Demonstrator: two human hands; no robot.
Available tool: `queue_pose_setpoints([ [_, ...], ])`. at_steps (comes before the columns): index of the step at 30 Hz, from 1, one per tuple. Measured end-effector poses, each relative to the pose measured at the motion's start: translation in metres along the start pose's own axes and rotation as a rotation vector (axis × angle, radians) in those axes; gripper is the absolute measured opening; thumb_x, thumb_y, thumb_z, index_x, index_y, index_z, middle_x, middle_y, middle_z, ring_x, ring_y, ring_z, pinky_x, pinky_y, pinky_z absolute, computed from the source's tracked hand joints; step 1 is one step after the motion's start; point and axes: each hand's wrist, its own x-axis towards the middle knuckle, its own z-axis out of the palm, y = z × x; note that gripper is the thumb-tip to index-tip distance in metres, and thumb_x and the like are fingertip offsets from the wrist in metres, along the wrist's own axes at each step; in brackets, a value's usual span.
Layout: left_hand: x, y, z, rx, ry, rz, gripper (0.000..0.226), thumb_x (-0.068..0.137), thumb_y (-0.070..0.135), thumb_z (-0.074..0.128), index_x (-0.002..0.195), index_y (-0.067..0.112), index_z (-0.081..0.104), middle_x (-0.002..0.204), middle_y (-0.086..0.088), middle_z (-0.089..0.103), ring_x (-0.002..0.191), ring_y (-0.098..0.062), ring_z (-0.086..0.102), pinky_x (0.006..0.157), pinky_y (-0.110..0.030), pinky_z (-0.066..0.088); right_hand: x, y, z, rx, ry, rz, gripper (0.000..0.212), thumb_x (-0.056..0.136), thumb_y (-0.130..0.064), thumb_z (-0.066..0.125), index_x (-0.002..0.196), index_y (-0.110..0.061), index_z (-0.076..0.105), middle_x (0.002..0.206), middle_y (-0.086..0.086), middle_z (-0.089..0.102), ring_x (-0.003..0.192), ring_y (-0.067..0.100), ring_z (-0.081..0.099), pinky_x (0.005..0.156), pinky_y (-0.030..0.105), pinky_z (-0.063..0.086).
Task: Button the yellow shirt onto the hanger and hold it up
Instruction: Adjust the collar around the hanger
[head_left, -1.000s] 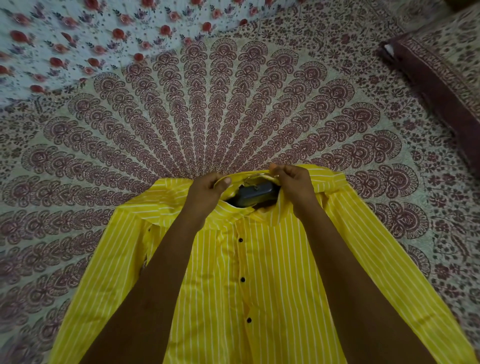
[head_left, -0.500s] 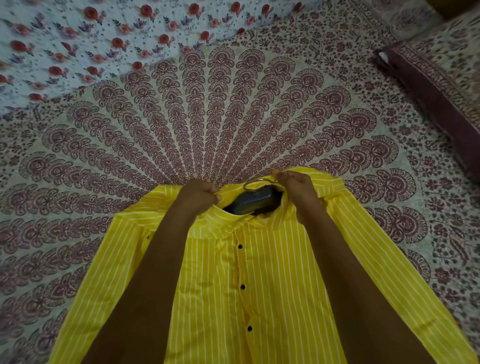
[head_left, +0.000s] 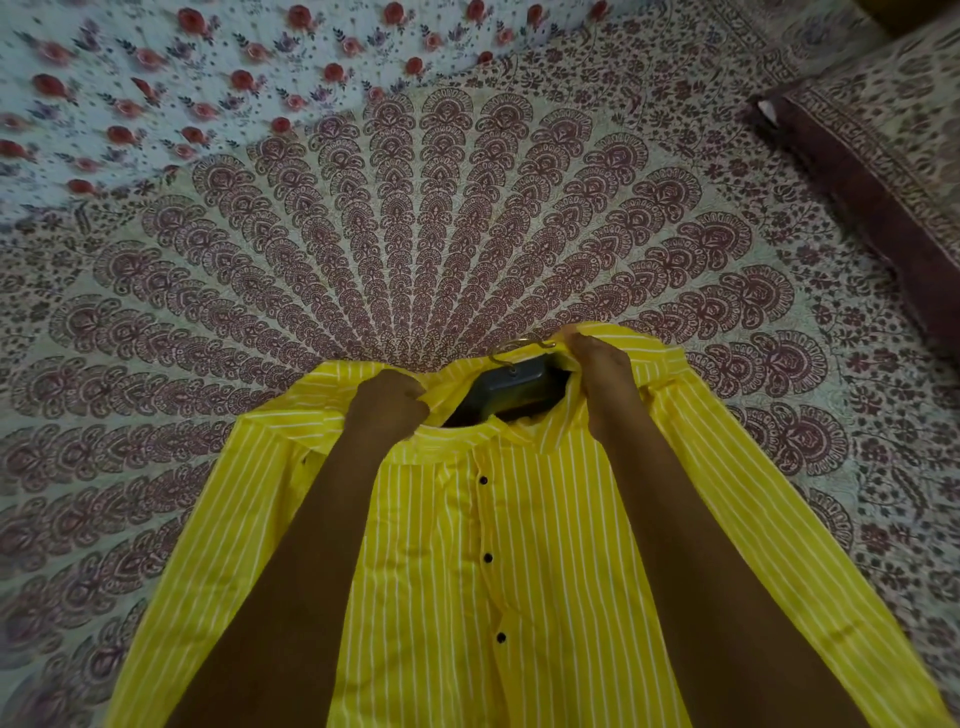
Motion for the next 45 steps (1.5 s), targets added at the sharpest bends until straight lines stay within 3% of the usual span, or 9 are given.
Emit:
queue_pose_setpoints([
  [3, -0.007, -0.006, -0.011, -0.489, -0.126, -0.102, 0.018, 0.085, -0.002, 0.059, 0.080, 0.015, 0.061, 0.059, -0.002, 0.064, 0.059, -0.012, 0.061, 0.050, -0.020, 0.054, 0.001, 0.002, 0.000, 0.012, -0.032, 0.034, 0.015, 0.087, -0.024, 0.061, 0.093, -0.011, 0.066, 0.116, 0.011, 0.060, 0.121, 0.026, 0.051, 0.107, 0.041, 0.038],
  [6, -0.007, -0.013, -0.012, -0.641, -0.242, -0.170, 0.028, 0.088, -0.007, 0.050, 0.084, 0.020, 0.056, 0.069, -0.003, 0.057, 0.068, -0.015, 0.055, 0.067, -0.031, 0.051, -0.006, 0.002, 0.000, 0.000, 0.010, 0.012, 0.025, 0.090, -0.024, 0.058, 0.106, -0.006, 0.064, 0.111, 0.009, 0.060, 0.110, 0.019, 0.053, 0.096, 0.031, 0.039],
  [15, -0.003, -0.013, 0.013, -0.659, -0.190, -0.214, 0.043, 0.082, -0.016, 0.027, 0.077, 0.020, 0.048, 0.059, -0.002, 0.045, 0.059, -0.016, 0.041, 0.063, -0.028, 0.039, -0.007, 0.013, 0.000, -0.145, 0.046, -0.210, 0.048, 0.091, -0.023, 0.057, 0.051, -0.020, 0.030, 0.040, -0.011, 0.027, 0.043, 0.002, 0.026, 0.047, 0.019, 0.025],
  [24, 0.000, 0.000, 0.013, -0.588, -0.113, -0.136, 0.039, 0.093, 0.029, 0.051, 0.130, 0.016, 0.052, 0.144, -0.006, 0.043, 0.135, -0.028, 0.036, 0.102, -0.042, 0.030, -0.005, 0.003, -0.005, -0.294, -0.116, -0.222, 0.015, 0.084, -0.022, 0.065, 0.073, -0.012, 0.069, 0.082, 0.007, 0.065, 0.078, 0.010, 0.056, 0.077, 0.027, 0.041],
  [28, 0.003, -0.006, 0.012, -0.676, -0.206, -0.227, 0.037, 0.091, 0.038, 0.054, 0.122, 0.020, 0.059, 0.135, -0.009, 0.053, 0.128, -0.030, 0.046, 0.108, -0.052, 0.034, -0.001, -0.014, -0.014, -0.320, -0.241, 0.019, 0.025, 0.086, -0.018, 0.061, 0.106, -0.005, 0.066, 0.091, -0.001, 0.063, 0.083, 0.009, 0.056, 0.067, 0.021, 0.041],
  [33, 0.002, -0.004, 0.021, -0.689, -0.191, -0.209, 0.021, 0.095, 0.021, 0.049, 0.092, 0.010, 0.066, 0.090, -0.008, 0.066, 0.081, -0.020, 0.062, 0.070, -0.028, 0.051, 0.007, -0.015, -0.016, -0.426, -0.175, 0.178, 0.022, 0.084, -0.026, 0.061, 0.102, -0.013, 0.061, 0.103, 0.007, 0.057, 0.094, 0.024, 0.053, 0.072, 0.032, 0.044],
  [36, -0.002, -0.003, 0.025, -0.702, -0.111, -0.174, 0.015, 0.092, 0.016, 0.055, 0.094, 0.008, 0.067, 0.103, -0.012, 0.066, 0.094, -0.023, 0.060, 0.080, -0.031, 0.049, 0.005, -0.009, -0.017, -0.446, -0.102, 0.097, 0.020, 0.082, -0.022, 0.064, 0.086, -0.002, 0.059, 0.073, 0.013, 0.050, 0.075, 0.020, 0.047, 0.059, 0.028, 0.032],
  [42, -0.022, -0.019, 0.022, -0.476, -0.093, -0.045, 0.020, 0.080, 0.014, 0.070, 0.097, 0.006, 0.065, 0.107, -0.010, 0.061, 0.106, -0.019, 0.052, 0.087, -0.033, 0.037, -0.010, -0.001, -0.028, -0.251, -0.020, 0.040, 0.055, 0.087, -0.025, 0.060, 0.122, 0.015, 0.045, 0.132, 0.032, 0.043, 0.124, 0.042, 0.041, 0.096, 0.047, 0.040],
  [45, -0.031, -0.036, 0.027, -0.231, 0.065, -0.066, 0.025, 0.069, 0.012, 0.077, 0.092, 0.003, 0.069, 0.101, -0.017, 0.067, 0.105, -0.032, 0.061, 0.091, -0.040, 0.047, -0.016, 0.002, -0.030, -0.243, -0.010, 0.001, 0.039, 0.087, -0.030, 0.061, 0.096, 0.008, 0.063, 0.109, 0.028, 0.060, 0.104, 0.036, 0.056, 0.095, 0.046, 0.041],
])
